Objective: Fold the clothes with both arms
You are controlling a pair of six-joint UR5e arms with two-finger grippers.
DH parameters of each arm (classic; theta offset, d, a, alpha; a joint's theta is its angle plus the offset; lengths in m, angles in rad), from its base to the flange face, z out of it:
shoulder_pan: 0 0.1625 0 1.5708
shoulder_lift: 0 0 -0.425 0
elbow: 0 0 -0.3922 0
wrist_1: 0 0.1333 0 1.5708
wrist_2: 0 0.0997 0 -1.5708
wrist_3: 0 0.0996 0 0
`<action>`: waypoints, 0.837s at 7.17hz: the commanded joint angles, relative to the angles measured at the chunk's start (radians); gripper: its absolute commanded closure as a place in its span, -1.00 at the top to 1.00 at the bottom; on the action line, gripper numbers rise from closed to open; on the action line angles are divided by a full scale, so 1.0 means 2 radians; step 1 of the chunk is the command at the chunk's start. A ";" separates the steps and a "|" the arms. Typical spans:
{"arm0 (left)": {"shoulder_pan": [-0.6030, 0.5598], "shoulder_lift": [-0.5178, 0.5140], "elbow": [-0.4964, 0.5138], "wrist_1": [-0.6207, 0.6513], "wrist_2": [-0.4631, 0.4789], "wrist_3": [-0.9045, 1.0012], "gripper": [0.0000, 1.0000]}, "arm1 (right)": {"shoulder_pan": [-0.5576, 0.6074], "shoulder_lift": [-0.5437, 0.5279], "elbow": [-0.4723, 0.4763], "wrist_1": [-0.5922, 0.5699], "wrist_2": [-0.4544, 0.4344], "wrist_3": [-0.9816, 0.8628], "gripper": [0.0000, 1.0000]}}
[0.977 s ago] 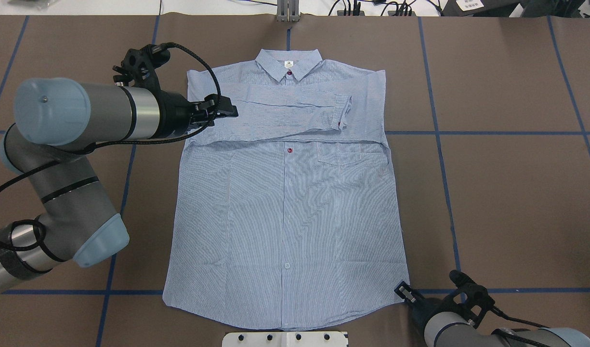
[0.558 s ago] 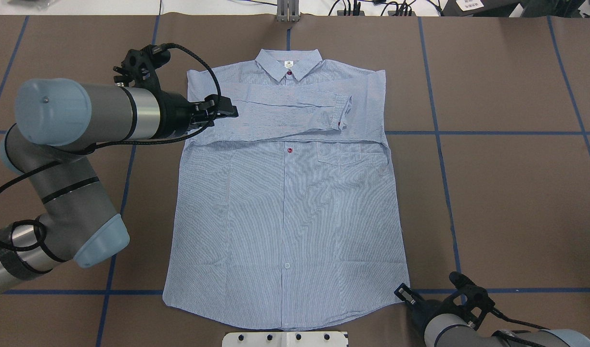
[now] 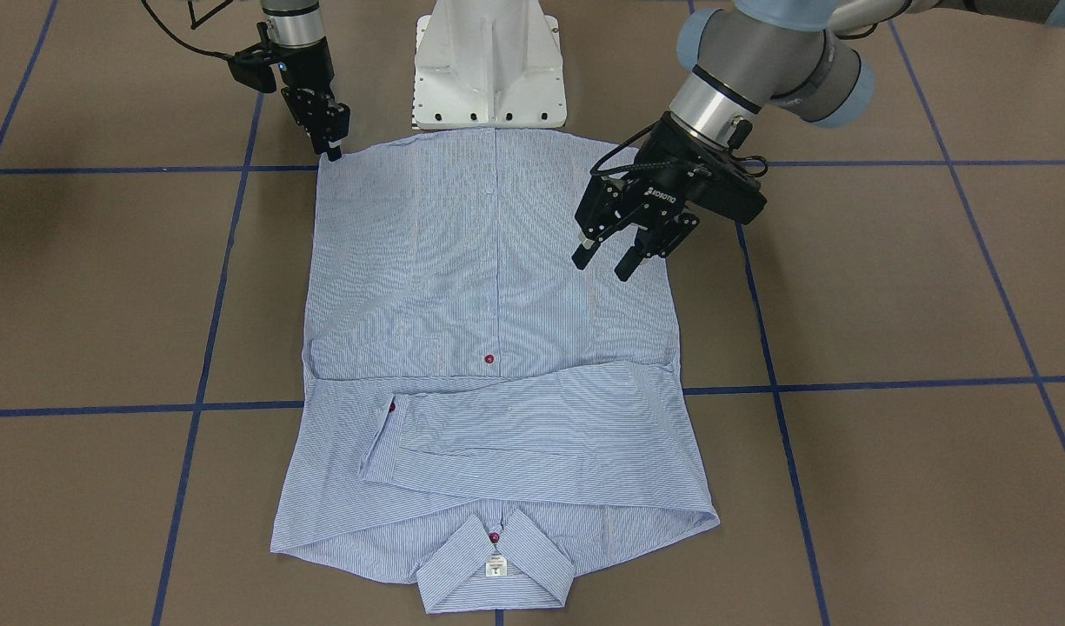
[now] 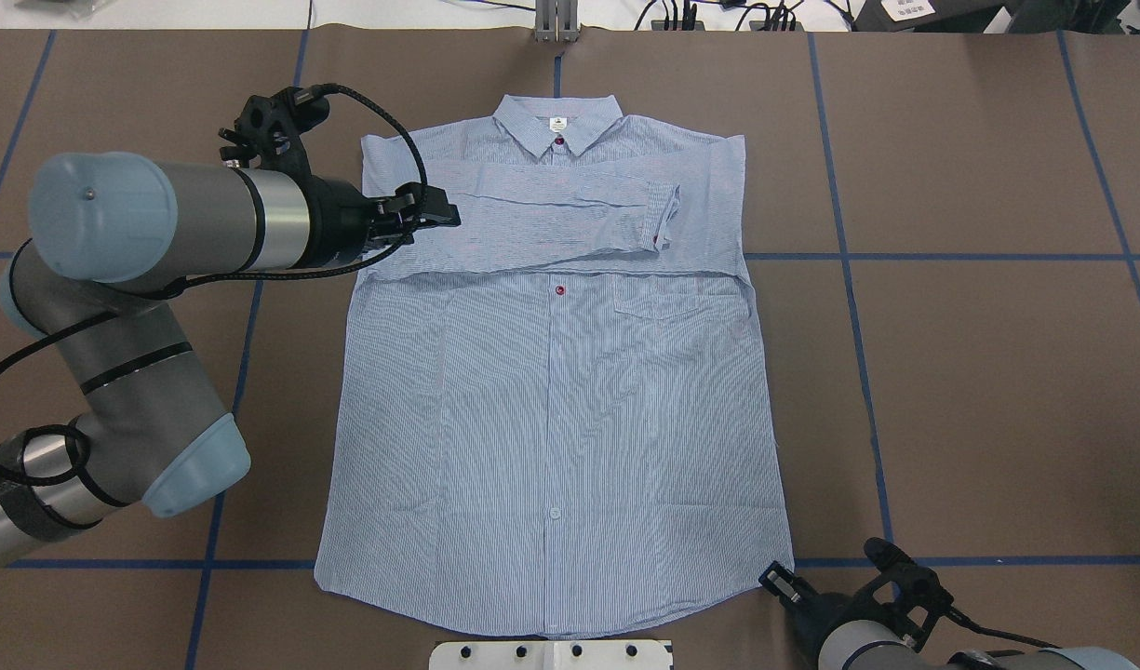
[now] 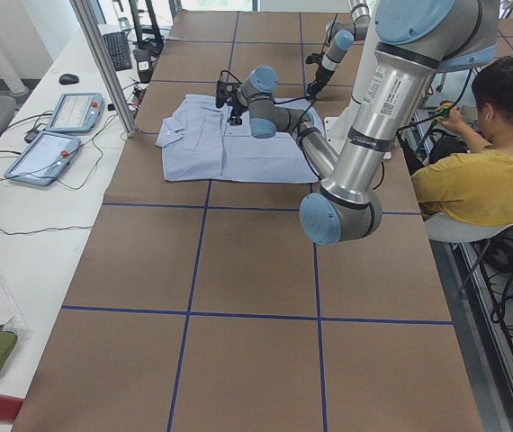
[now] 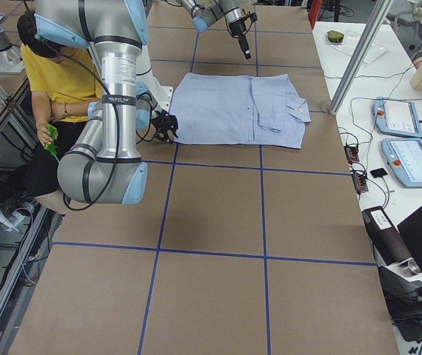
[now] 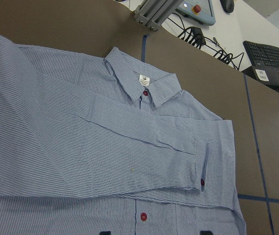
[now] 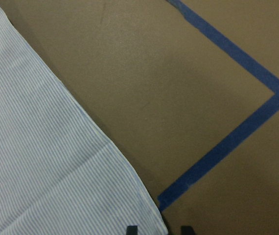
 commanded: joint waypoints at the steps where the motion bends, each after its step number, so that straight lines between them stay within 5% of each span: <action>1: 0.000 0.001 0.000 0.000 0.000 0.000 0.36 | 0.000 -0.001 -0.001 0.000 0.000 0.002 -1.00; 3: -0.003 0.039 -0.038 0.004 -0.001 -0.002 0.38 | 0.000 -0.002 0.002 0.000 0.000 0.002 -1.00; 6: 0.050 0.160 -0.122 0.020 0.000 -0.133 0.38 | 0.000 -0.018 0.039 0.000 0.002 0.003 -1.00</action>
